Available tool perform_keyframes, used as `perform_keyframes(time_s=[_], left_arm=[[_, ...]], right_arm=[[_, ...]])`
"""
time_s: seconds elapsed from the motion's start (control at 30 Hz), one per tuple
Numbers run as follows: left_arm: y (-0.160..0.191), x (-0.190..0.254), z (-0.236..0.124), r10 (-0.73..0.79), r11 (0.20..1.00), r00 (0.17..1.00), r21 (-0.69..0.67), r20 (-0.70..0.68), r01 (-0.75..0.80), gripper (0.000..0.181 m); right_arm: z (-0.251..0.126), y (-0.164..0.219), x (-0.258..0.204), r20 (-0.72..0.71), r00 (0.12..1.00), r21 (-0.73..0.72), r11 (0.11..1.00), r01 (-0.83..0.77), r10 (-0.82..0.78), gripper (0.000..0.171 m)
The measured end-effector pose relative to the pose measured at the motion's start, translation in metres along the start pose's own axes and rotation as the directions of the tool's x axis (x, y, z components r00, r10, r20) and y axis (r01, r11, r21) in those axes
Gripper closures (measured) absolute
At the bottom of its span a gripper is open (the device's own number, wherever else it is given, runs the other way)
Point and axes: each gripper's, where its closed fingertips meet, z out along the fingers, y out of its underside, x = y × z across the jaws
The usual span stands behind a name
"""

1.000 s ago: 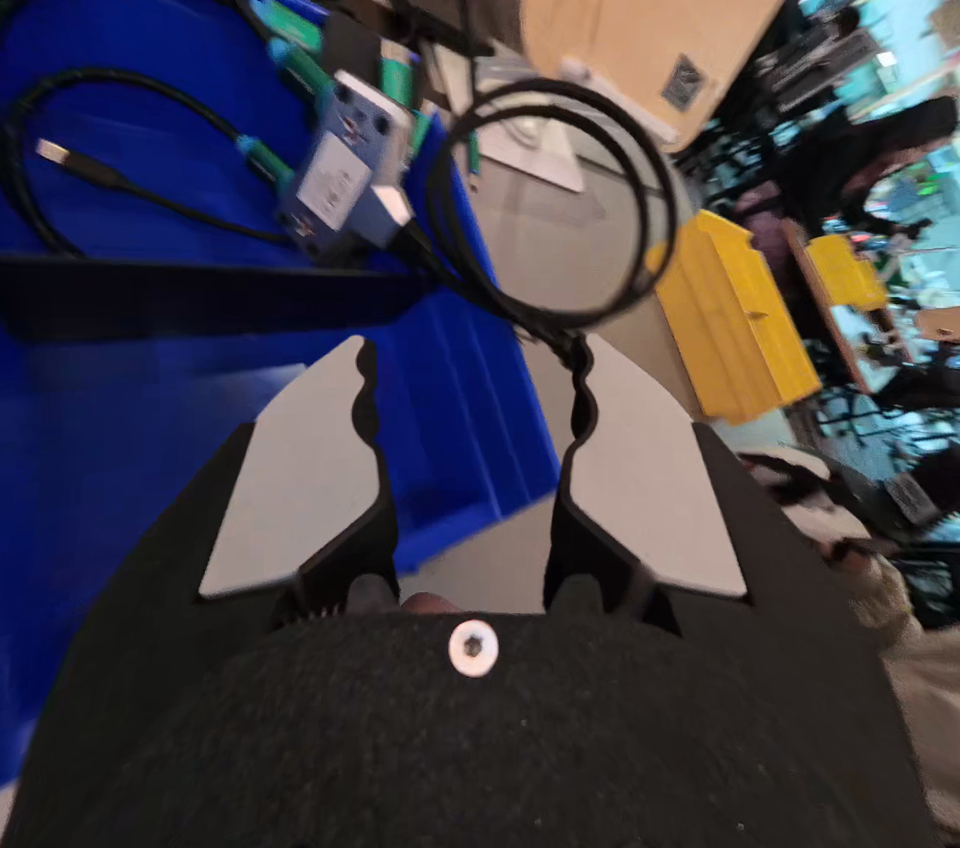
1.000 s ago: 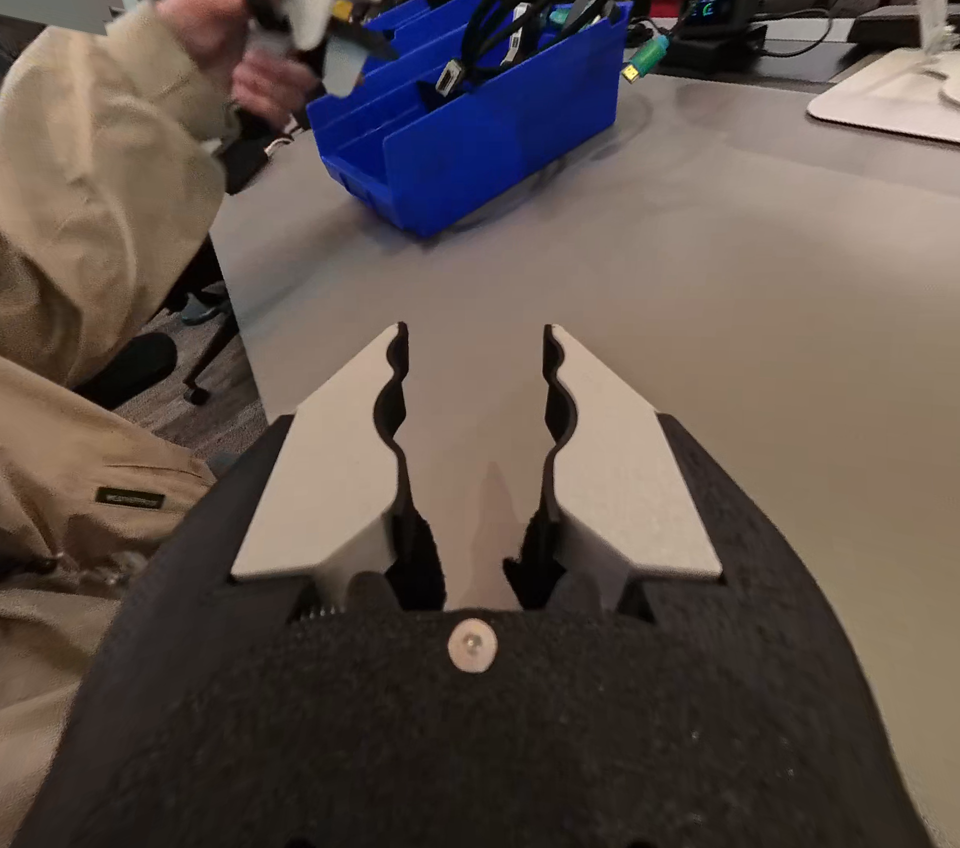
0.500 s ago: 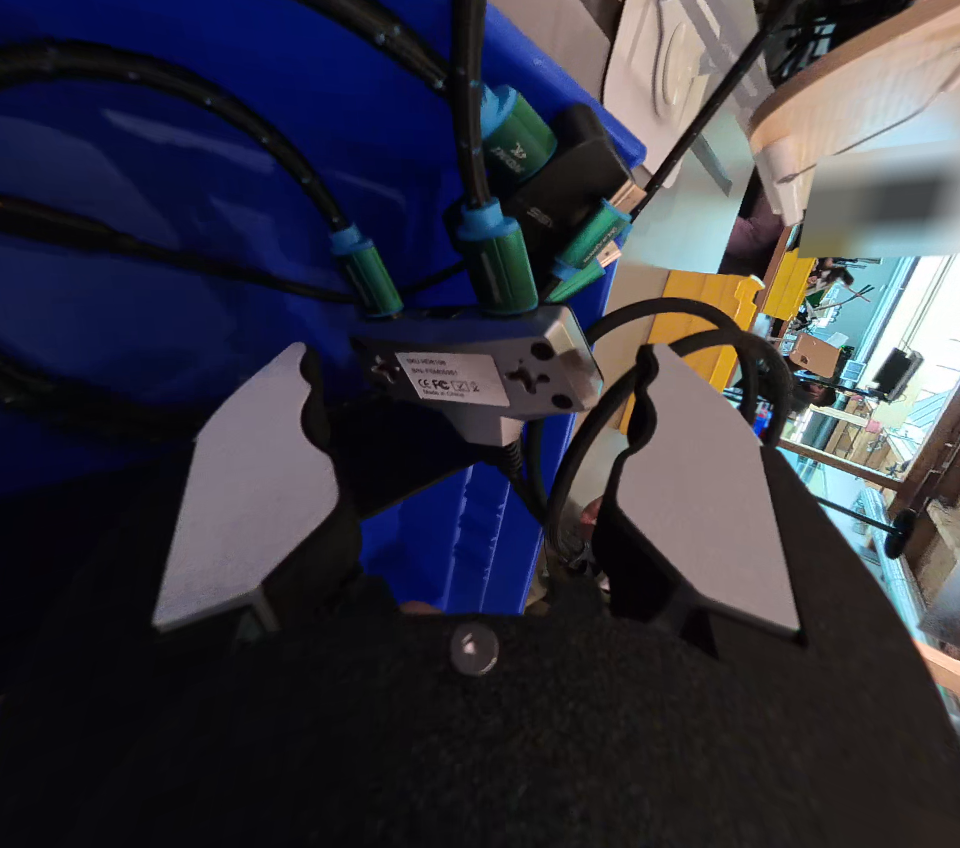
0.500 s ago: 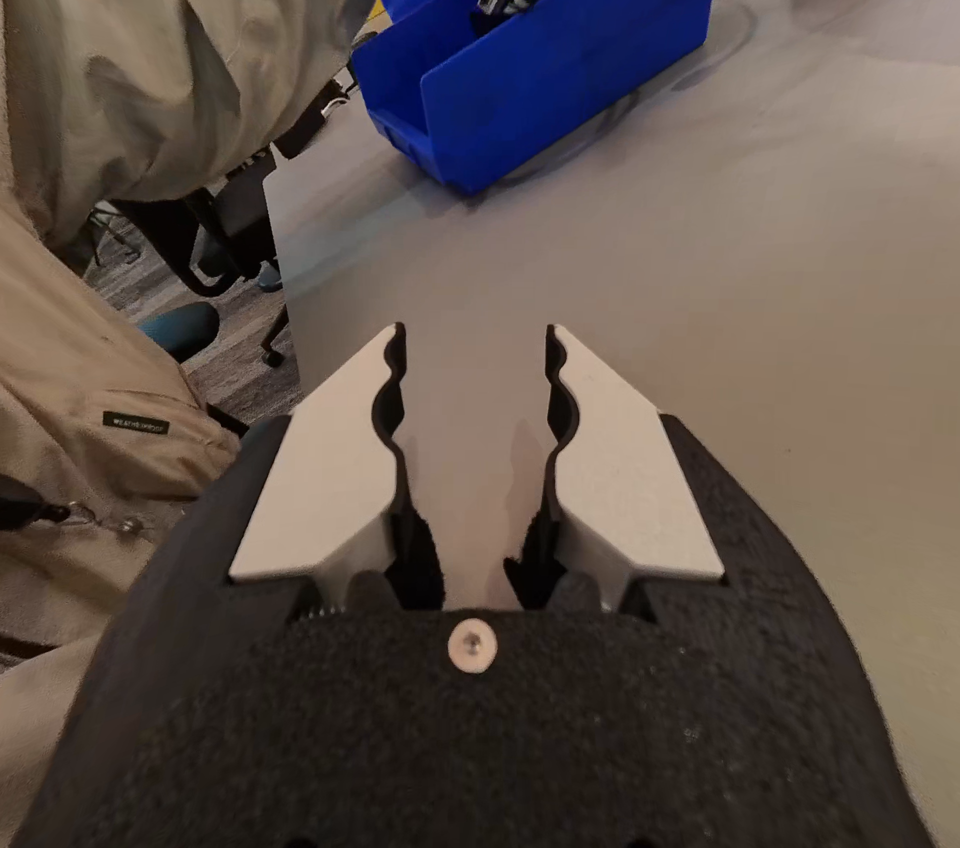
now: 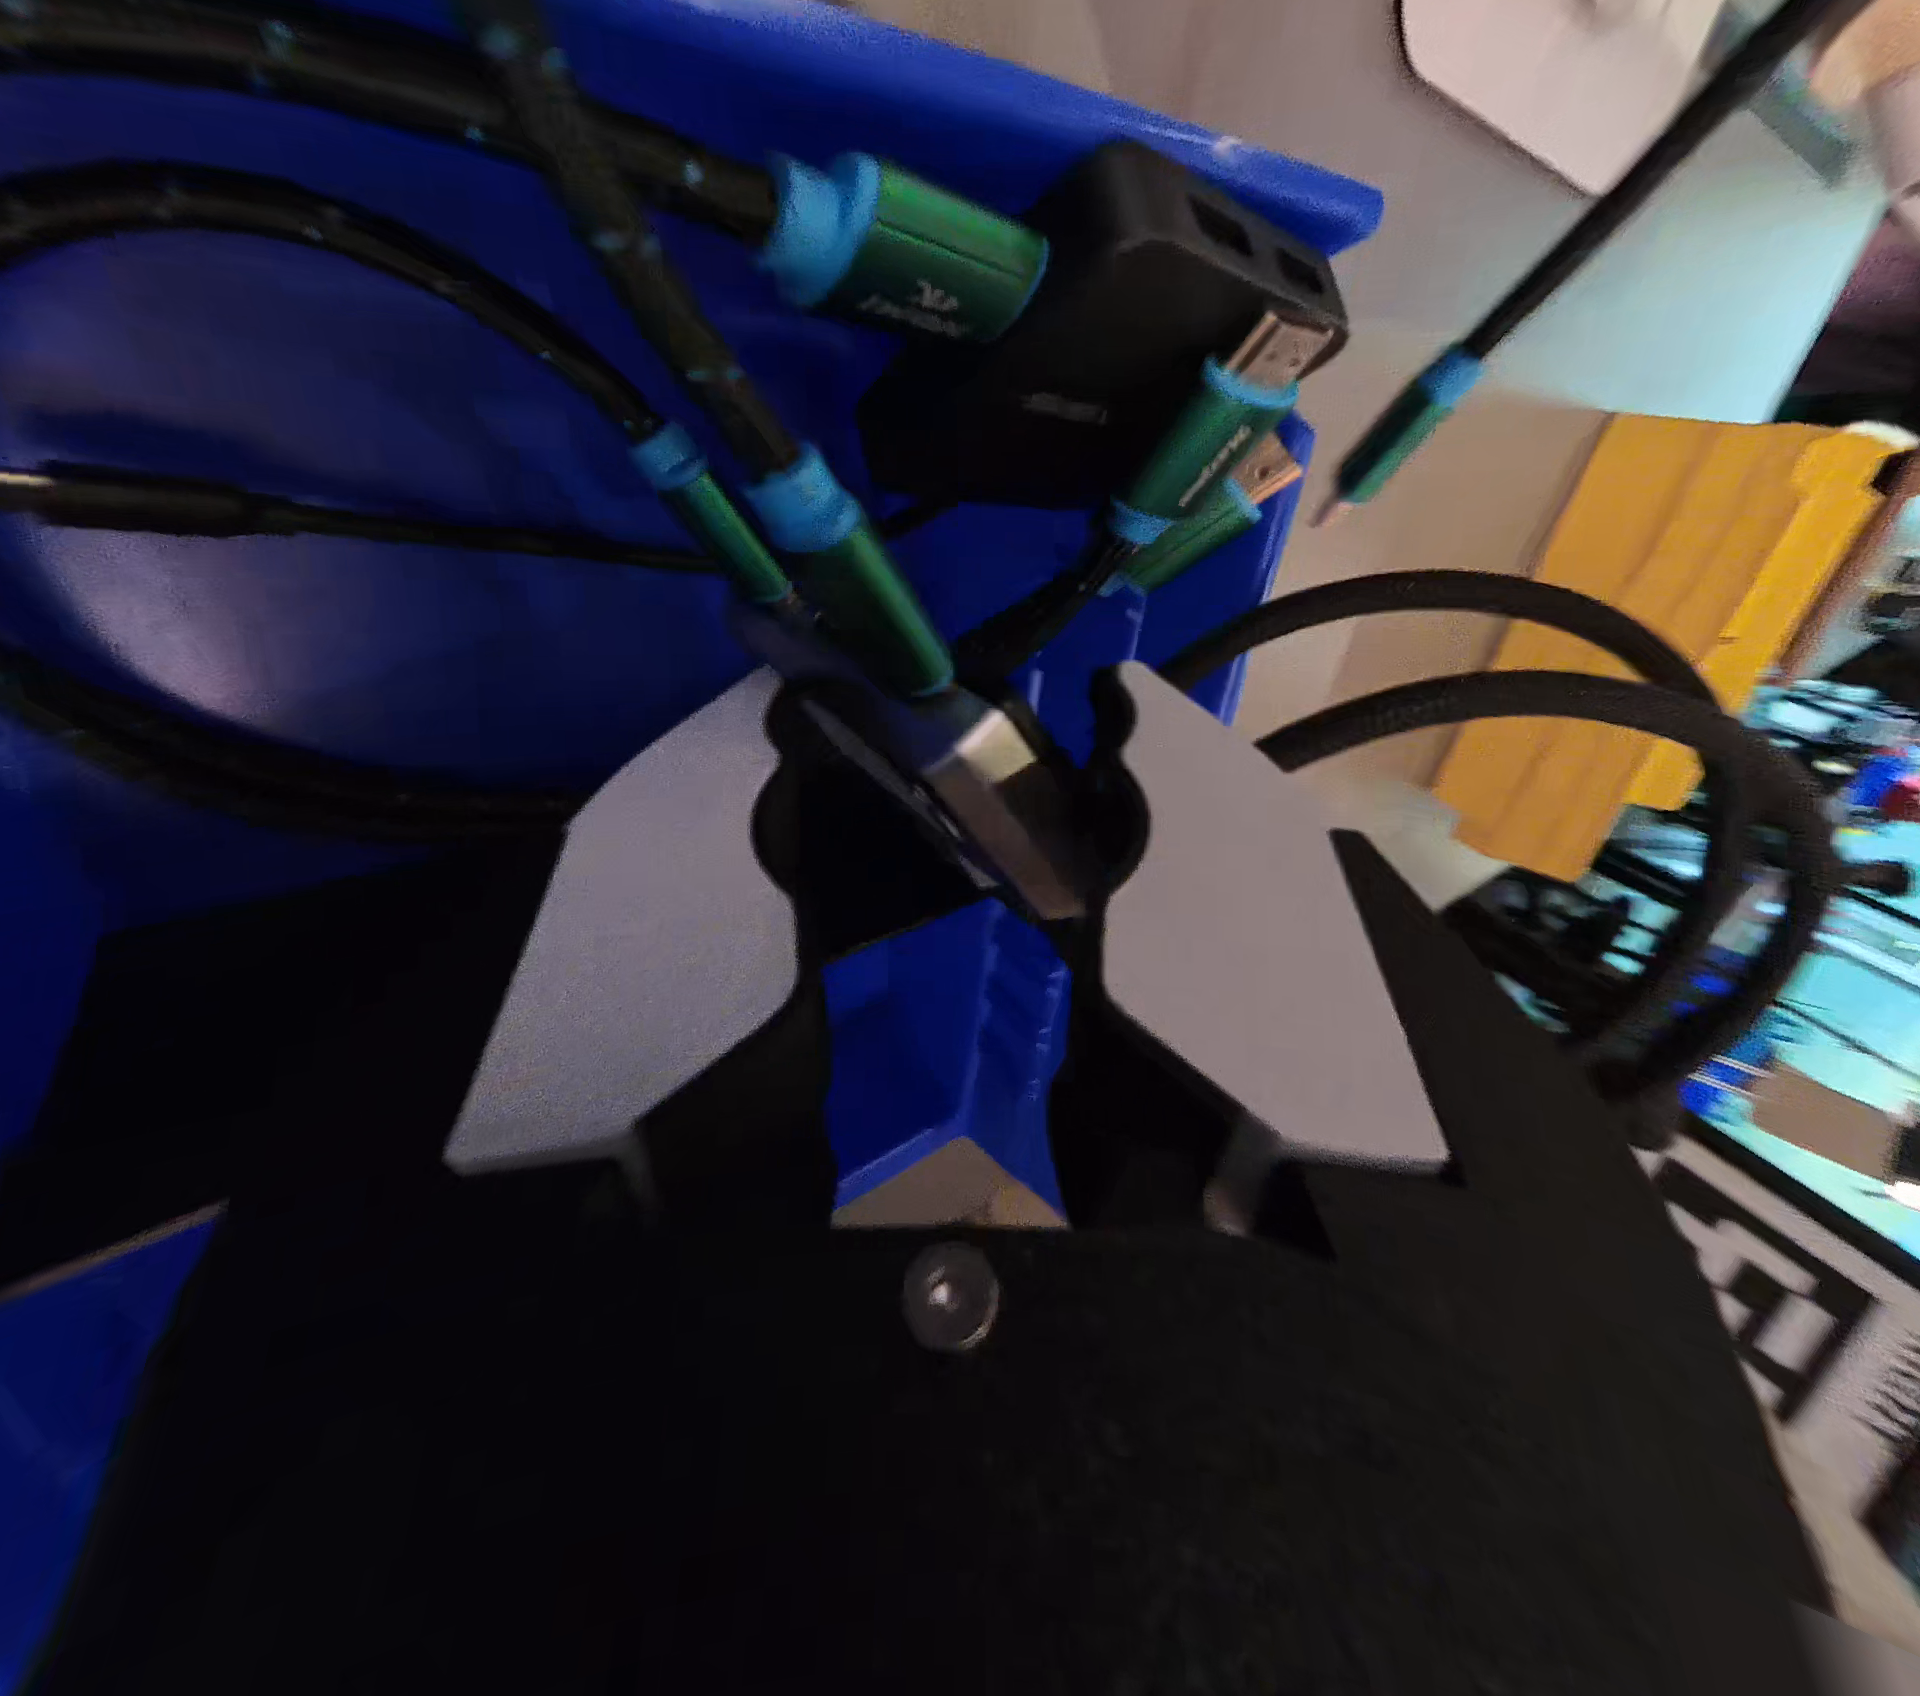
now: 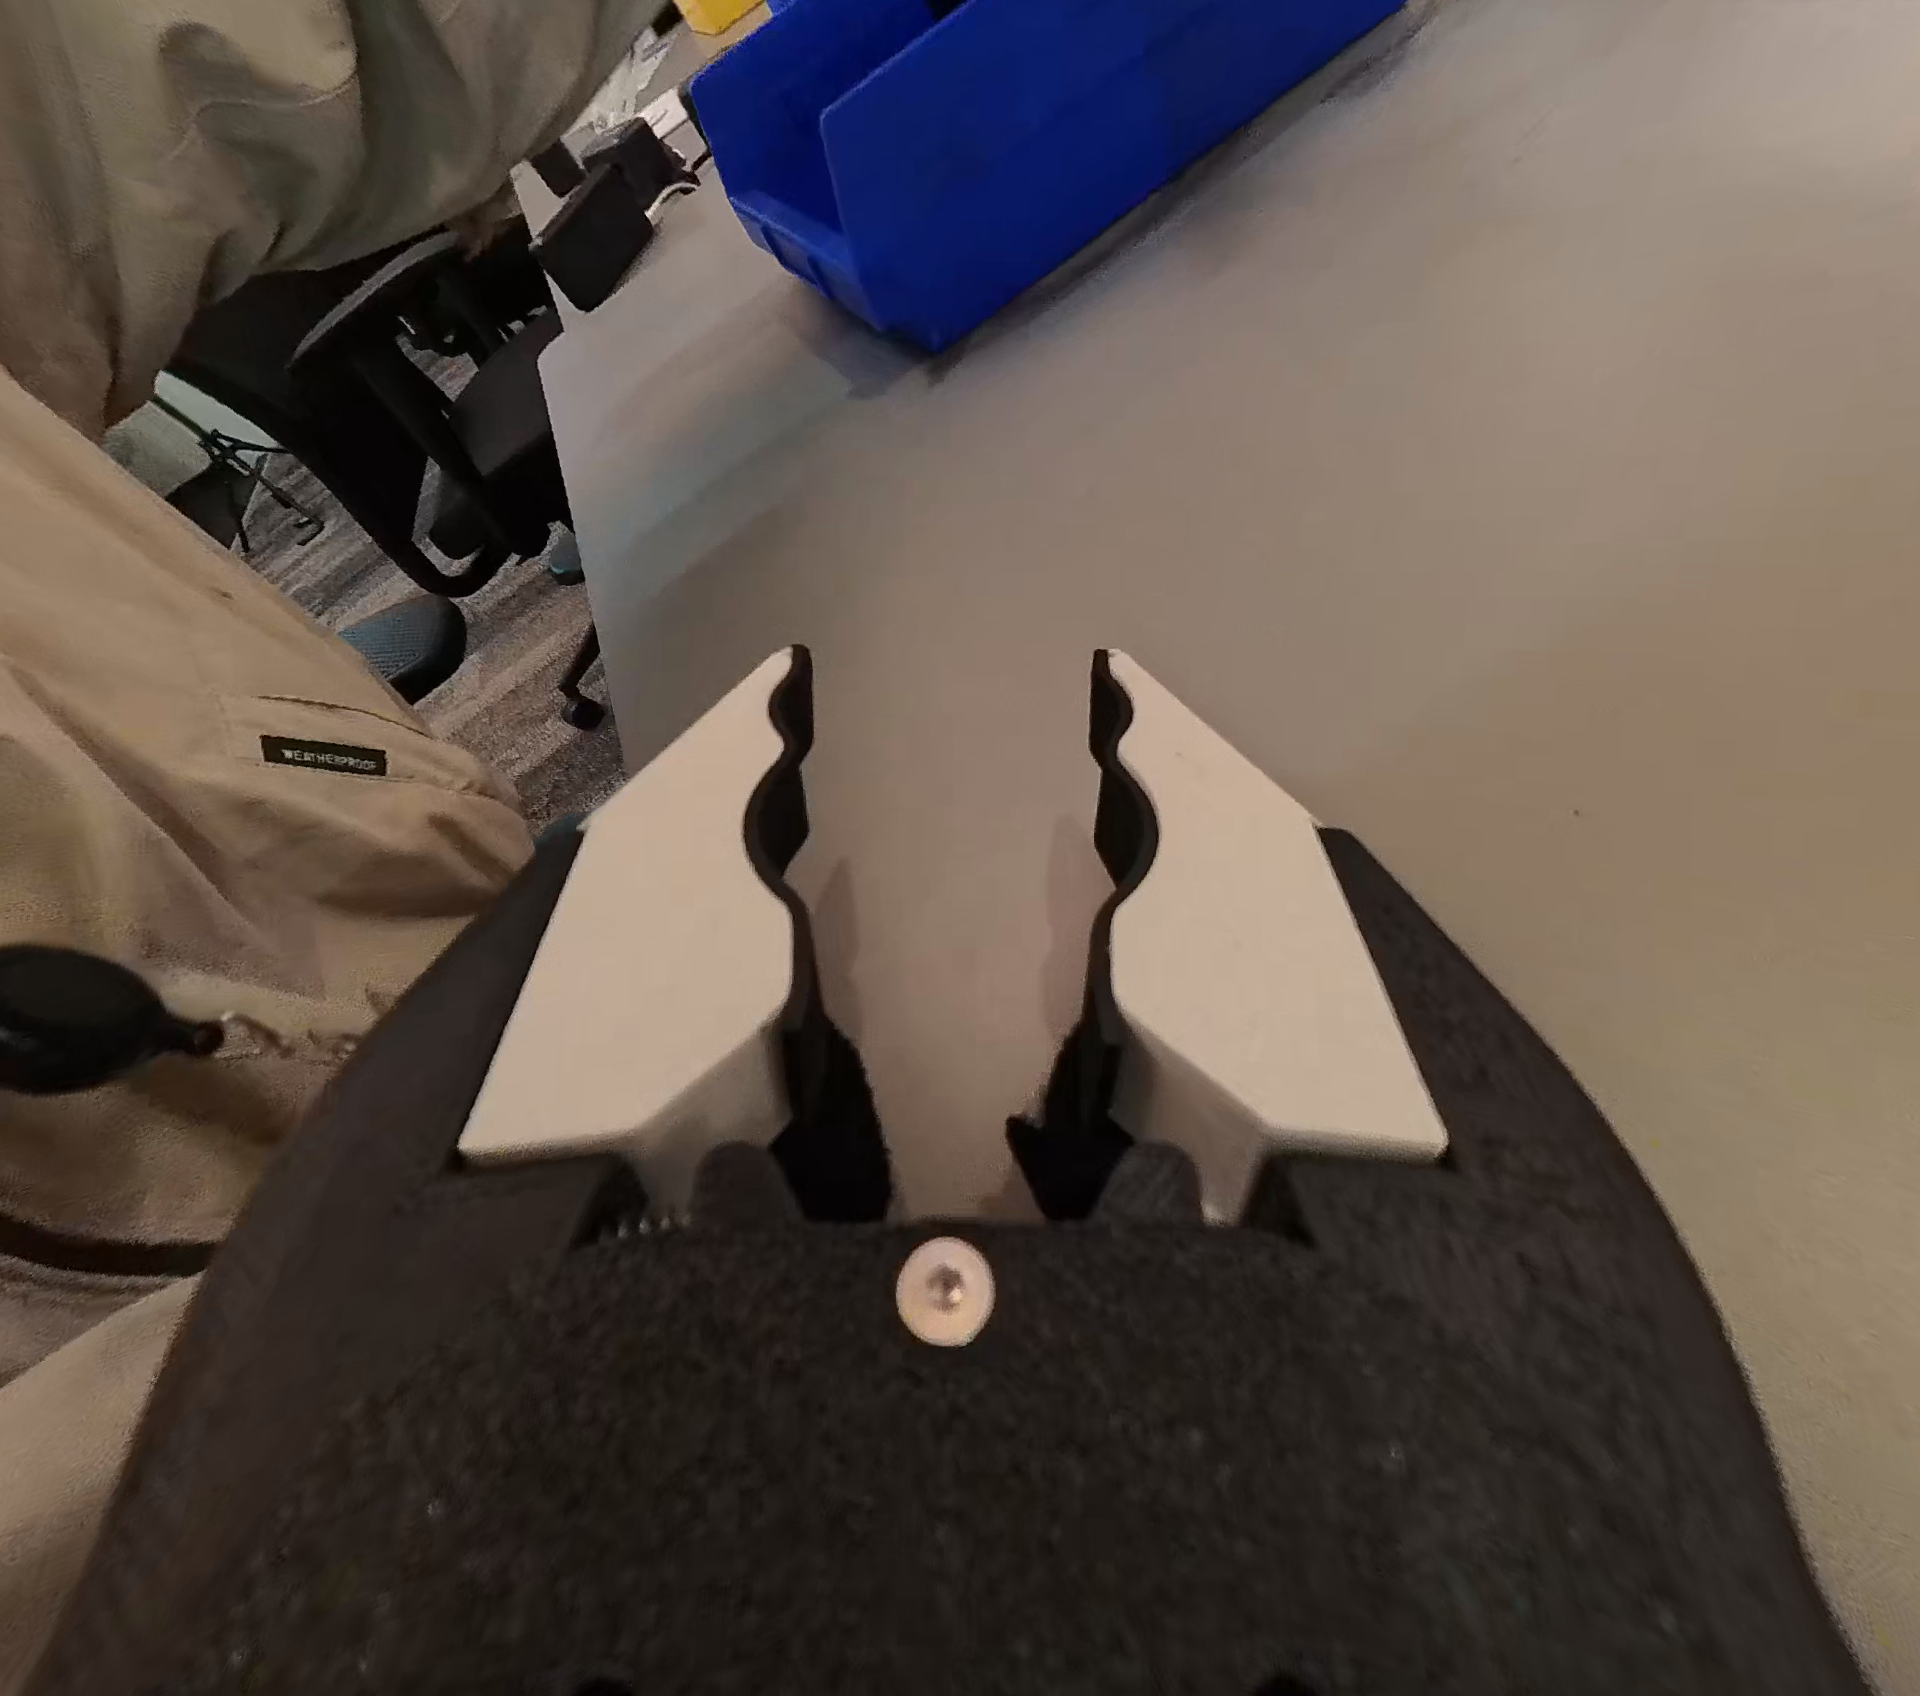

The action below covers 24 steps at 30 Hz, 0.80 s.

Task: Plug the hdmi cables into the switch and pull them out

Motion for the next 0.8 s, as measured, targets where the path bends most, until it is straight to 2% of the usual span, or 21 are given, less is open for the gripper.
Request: perform_keyframes(time_s=[0.07, 0.23, 0.33, 0.43, 0.5, 0.6, 0.8], left_arm=[[0.003, -0.001, -0.007, 0.067, 0.998, 0.996, 0.018, 0.06, -0.068, 0.139], [0.009, 0.002, -0.027, 0.184, 0.978, 0.974, 0.073, 0.129, -0.194, 0.148], [0.004, 0.01, -0.049, 0.222, 0.953, 0.97, 0.19, 0.098, -0.237, 0.149], [-0.003, 0.03, -0.084, 0.283, 0.888, 0.958, 0.366, 0.04, -0.278, 0.153], [-0.002, 0.049, -0.115, 0.332, 0.828, 0.943, 0.48, -0.004, -0.289, 0.156], [0.008, 0.08, -0.159, 0.443, 0.703, 0.897, 0.617, 0.012, -0.355, 0.158], [0.053, 0.164, -0.224, 0.688, 0.358, 0.708, 0.773, 0.162, -0.524, 0.161]], right_arm=[[-0.001, -0.001, 0.0, -0.003, 1.0, 0.003, 1.0, -0.002, 0.002, 0.119], [-0.001, -0.003, -0.005, -0.002, 1.0, 0.005, 1.0, 0.005, -0.005, 0.119], [-0.001, -0.004, -0.008, -0.007, 1.0, 0.009, 1.0, 0.02, -0.02, 0.119], [-0.004, -0.008, -0.006, -0.025, 0.999, 0.02, 0.999, 0.036, -0.035, 0.119], [-0.007, -0.011, -0.002, -0.043, 0.998, 0.037, 0.999, 0.04, -0.039, 0.12], [-0.013, -0.02, 0.005, -0.068, 0.997, 0.083, 0.996, 0.032, -0.027, 0.12], [-0.027, -0.047, 0.025, -0.139, 0.99, 0.183, 0.983, 0.023, 0.003, 0.119]])
